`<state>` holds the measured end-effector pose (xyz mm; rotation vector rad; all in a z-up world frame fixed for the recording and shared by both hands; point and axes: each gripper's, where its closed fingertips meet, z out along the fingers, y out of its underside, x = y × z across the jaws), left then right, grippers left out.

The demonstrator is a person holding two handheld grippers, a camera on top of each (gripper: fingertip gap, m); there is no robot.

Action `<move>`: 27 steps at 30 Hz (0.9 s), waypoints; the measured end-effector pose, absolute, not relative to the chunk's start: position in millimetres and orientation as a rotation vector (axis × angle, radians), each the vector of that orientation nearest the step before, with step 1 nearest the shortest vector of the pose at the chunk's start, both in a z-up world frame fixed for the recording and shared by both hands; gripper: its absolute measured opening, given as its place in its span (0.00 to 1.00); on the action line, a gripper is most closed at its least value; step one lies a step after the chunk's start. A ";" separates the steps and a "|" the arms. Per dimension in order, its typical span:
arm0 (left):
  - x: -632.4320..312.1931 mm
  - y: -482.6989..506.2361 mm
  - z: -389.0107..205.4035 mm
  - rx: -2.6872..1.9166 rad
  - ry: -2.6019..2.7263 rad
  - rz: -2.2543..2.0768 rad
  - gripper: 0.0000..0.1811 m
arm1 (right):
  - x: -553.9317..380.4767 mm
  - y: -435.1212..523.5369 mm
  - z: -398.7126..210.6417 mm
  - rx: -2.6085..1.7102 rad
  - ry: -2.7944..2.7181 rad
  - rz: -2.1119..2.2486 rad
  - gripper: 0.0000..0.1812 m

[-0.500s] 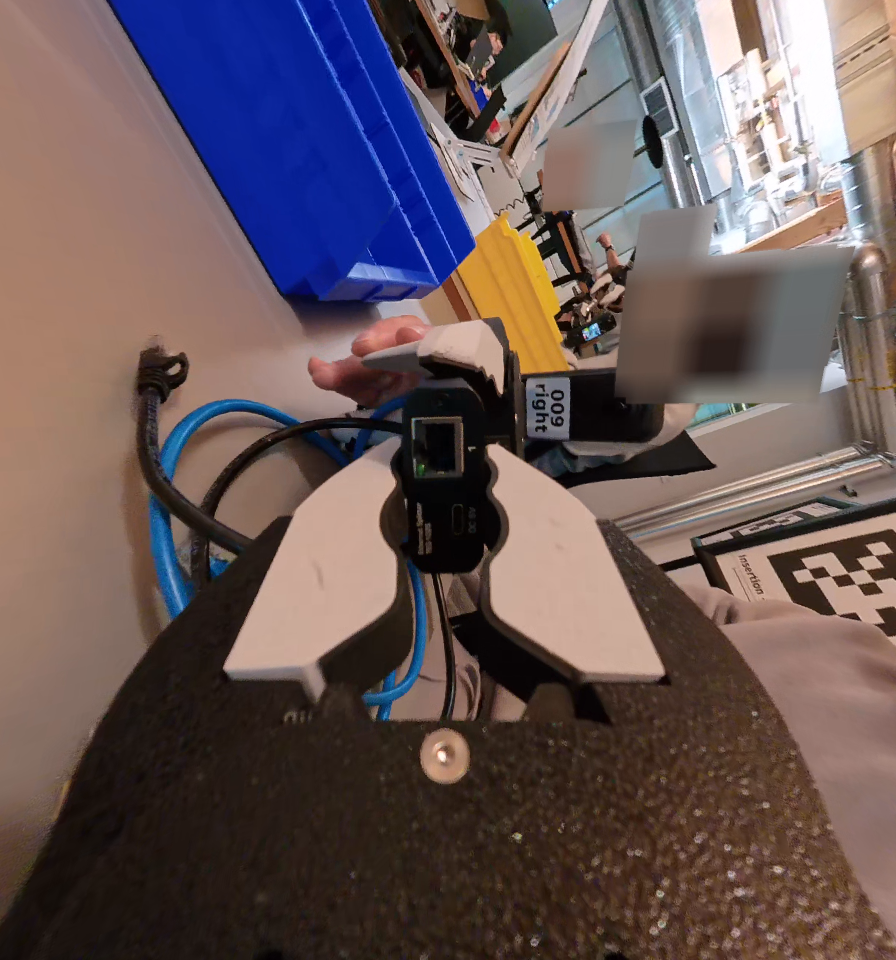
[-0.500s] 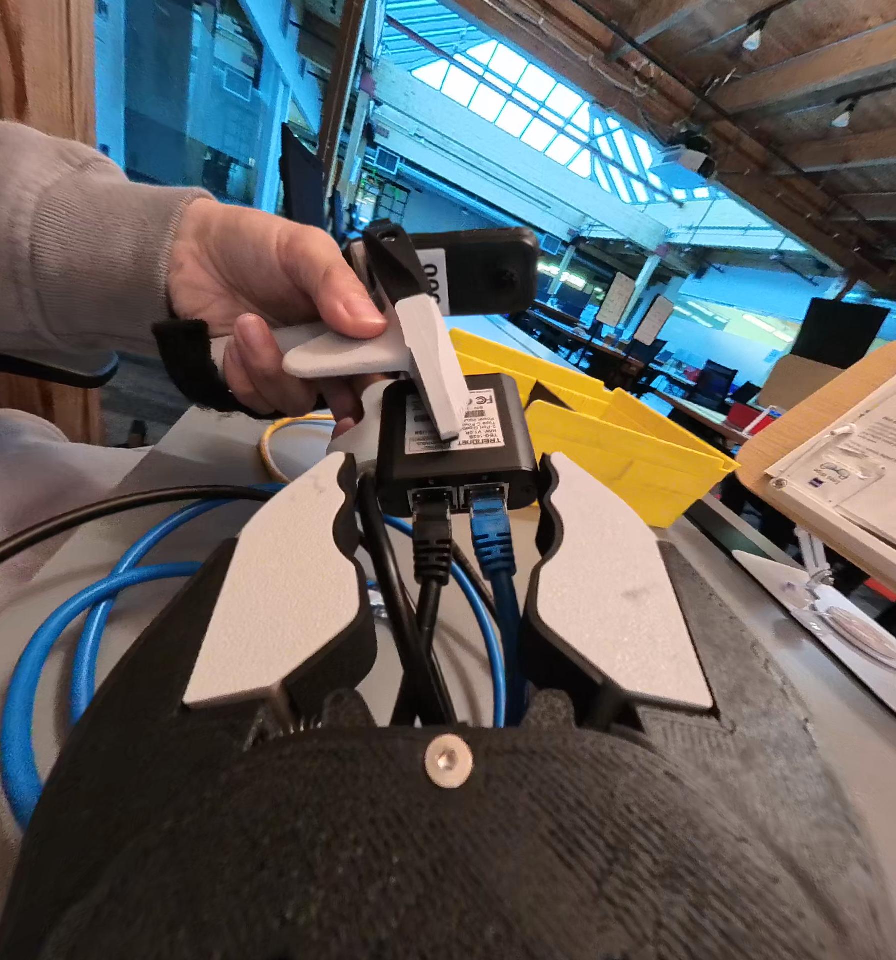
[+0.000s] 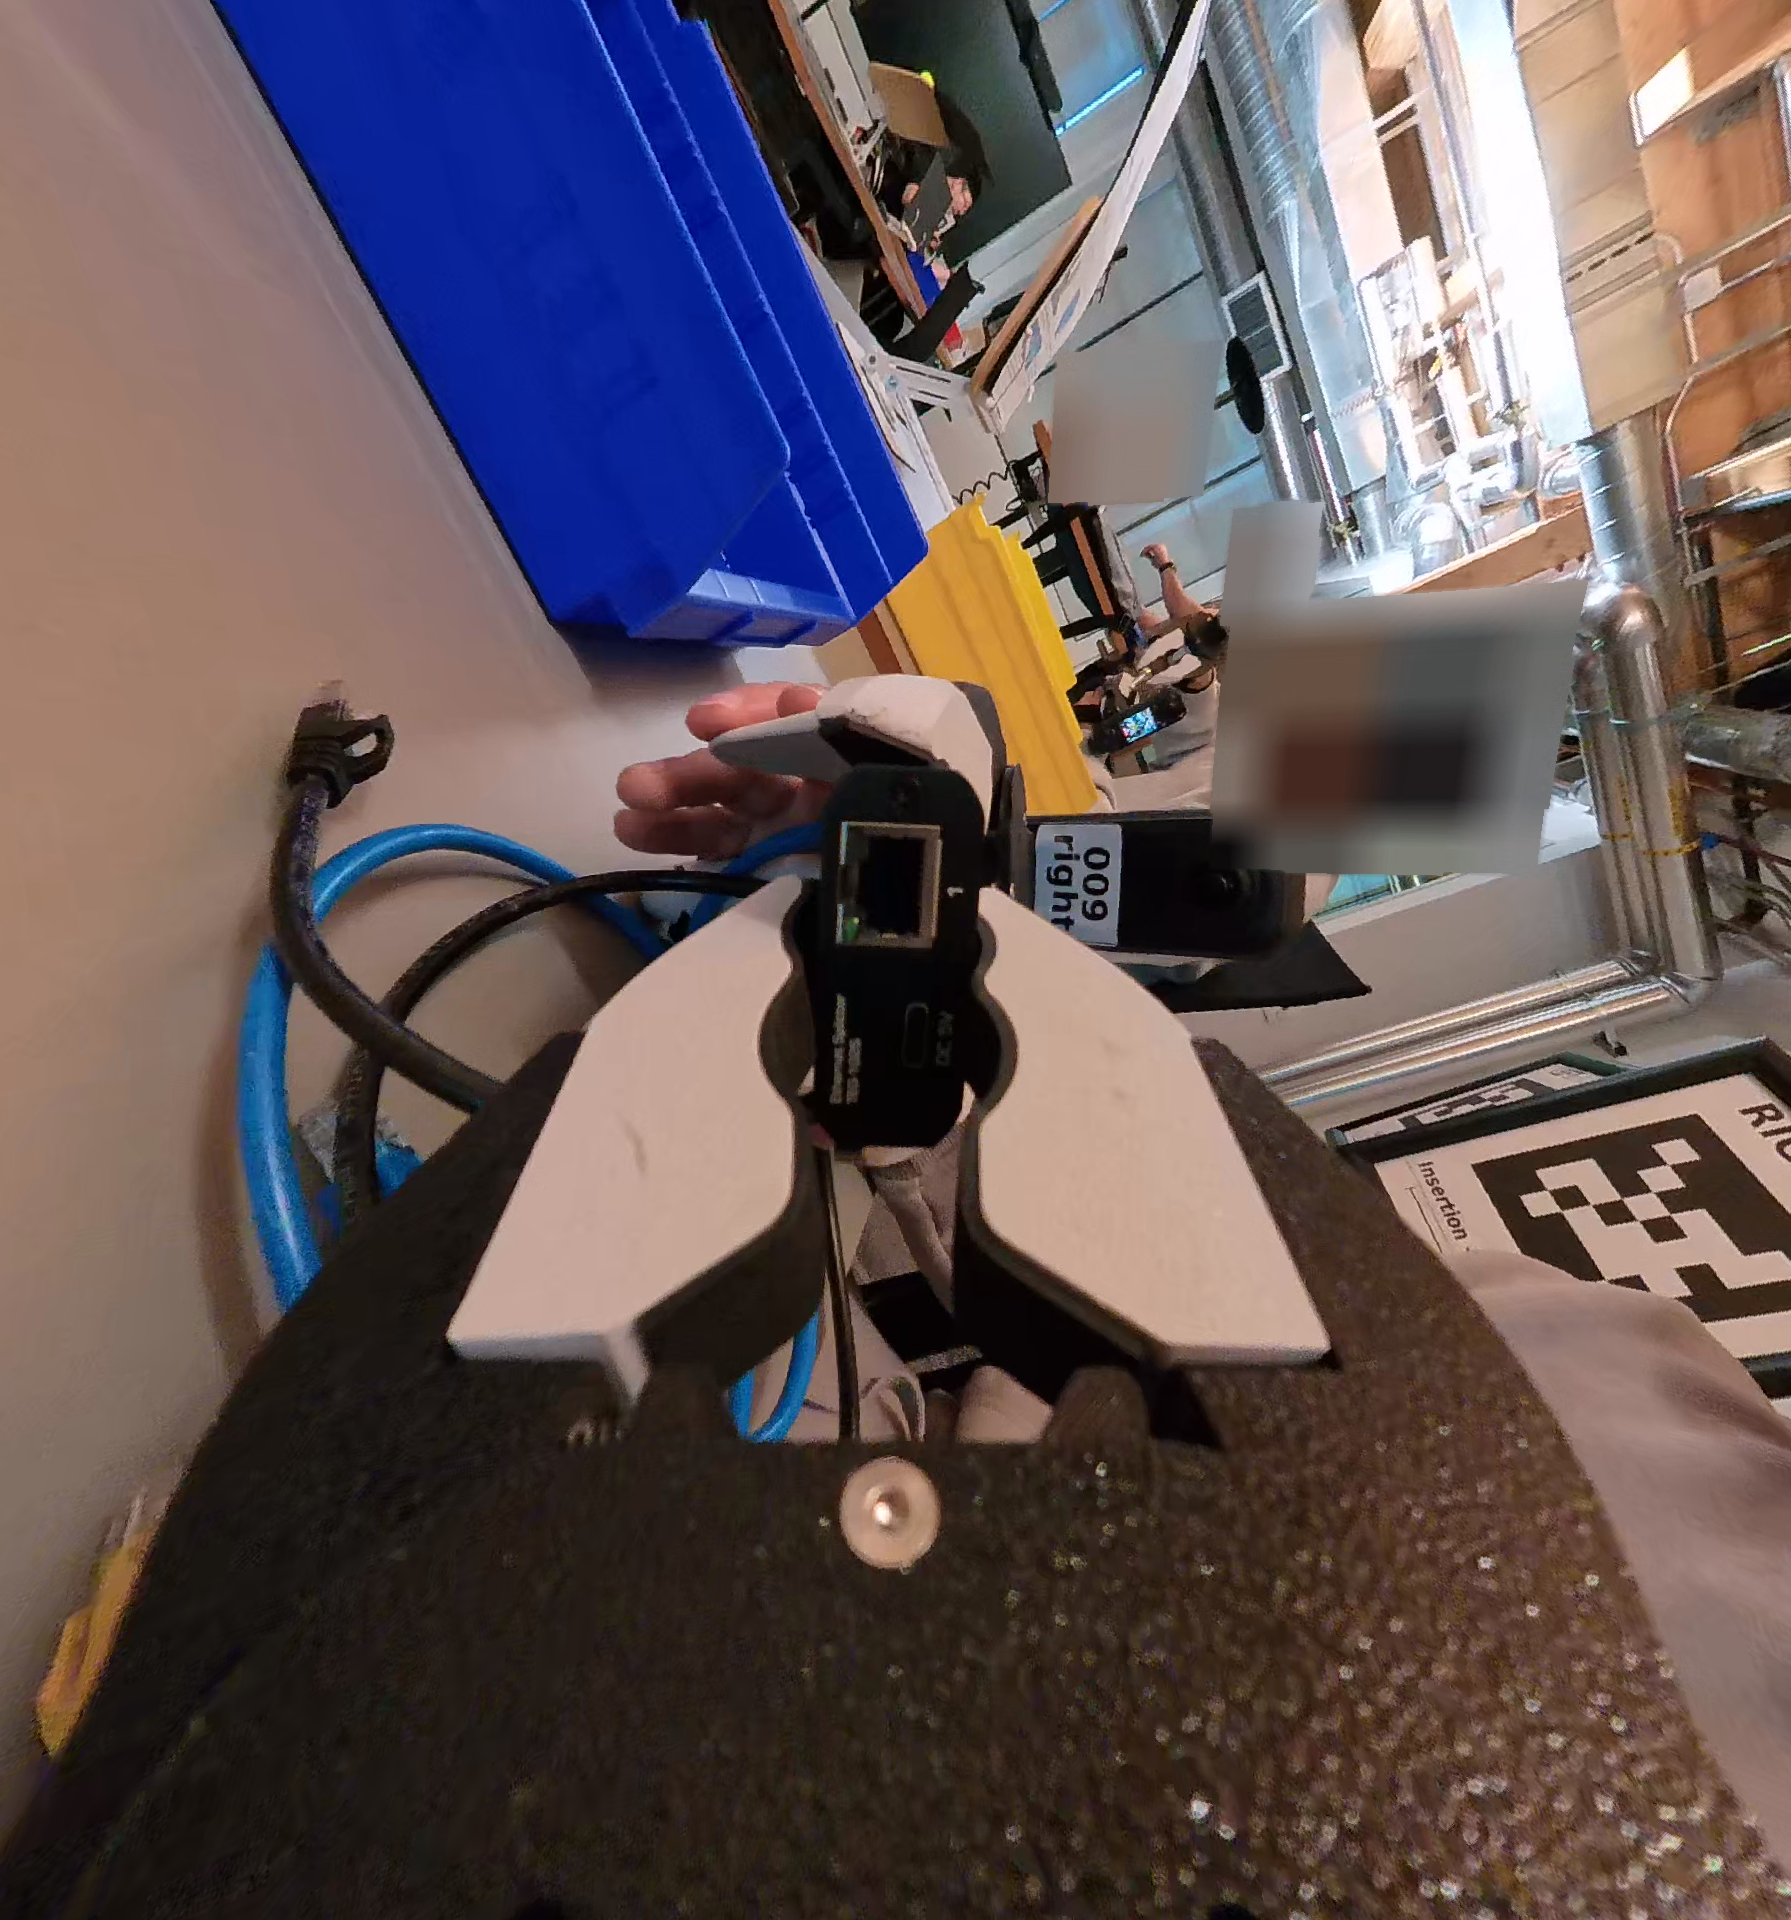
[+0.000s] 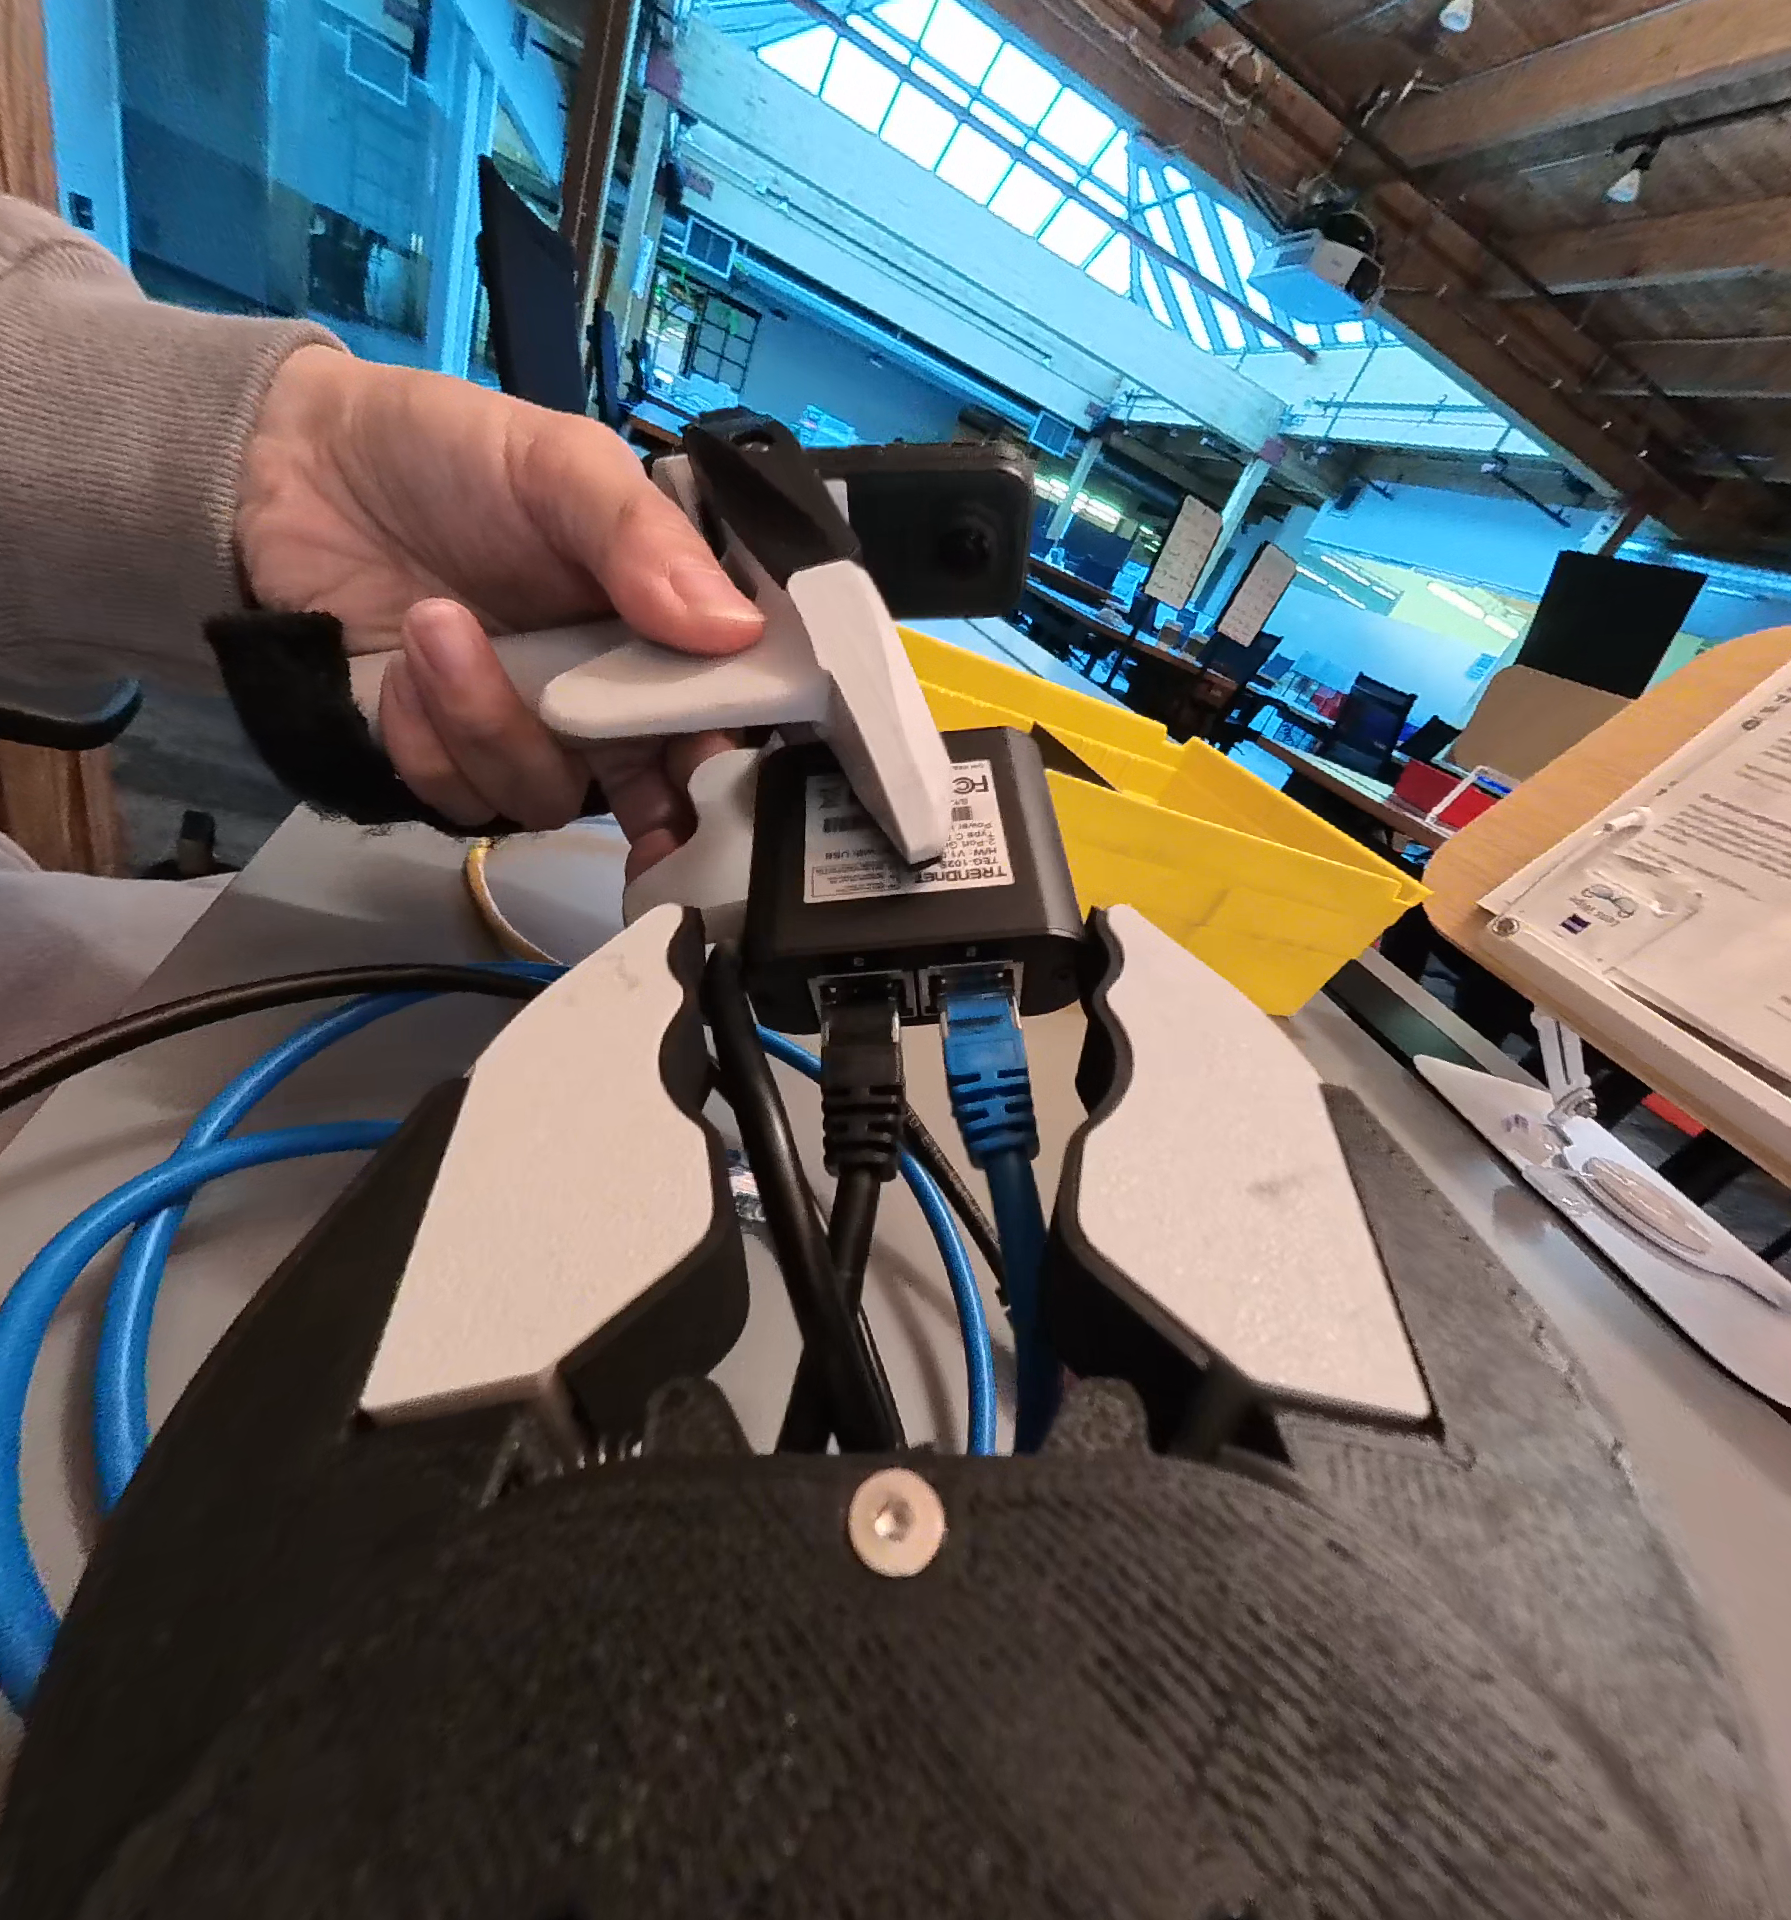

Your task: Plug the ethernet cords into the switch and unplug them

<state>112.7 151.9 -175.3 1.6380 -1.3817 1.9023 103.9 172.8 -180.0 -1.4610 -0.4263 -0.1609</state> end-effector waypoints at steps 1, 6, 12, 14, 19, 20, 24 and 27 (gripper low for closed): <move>113.0 151.9 -175.0 1.641 -1.379 1.906 0.13 | 104.1 172.8 -179.7 -1.459 -0.423 -0.158 0.38; 114.6 152.2 -173.4 1.647 -1.410 1.900 0.13 | 104.2 171.6 -178.6 -1.452 -0.423 -0.154 0.40; 118.2 162.2 -169.1 1.686 -1.425 1.922 0.13 | 101.8 156.9 -157.7 -1.351 -0.384 -0.007 0.37; 119.2 164.2 -169.2 1.703 -1.421 1.926 0.13 | 121.4 156.9 -148.2 -1.326 -0.257 -0.049 0.34; 121.4 161.5 -173.3 1.754 -1.473 1.903 0.13 | 123.3 167.7 -158.0 -1.406 -0.262 -0.132 0.38; 121.0 160.5 -172.7 1.748 -1.475 1.901 0.13 | 122.0 168.0 -156.2 -1.401 -0.270 -0.137 0.38; 121.0 159.3 -168.4 1.747 -1.458 1.918 0.13 | 125.3 166.8 -150.8 -1.401 -0.274 -0.170 0.40; 121.9 158.3 -168.2 1.755 -1.472 1.913 0.13 | 122.7 167.1 -153.9 -1.425 -0.297 -0.152 0.35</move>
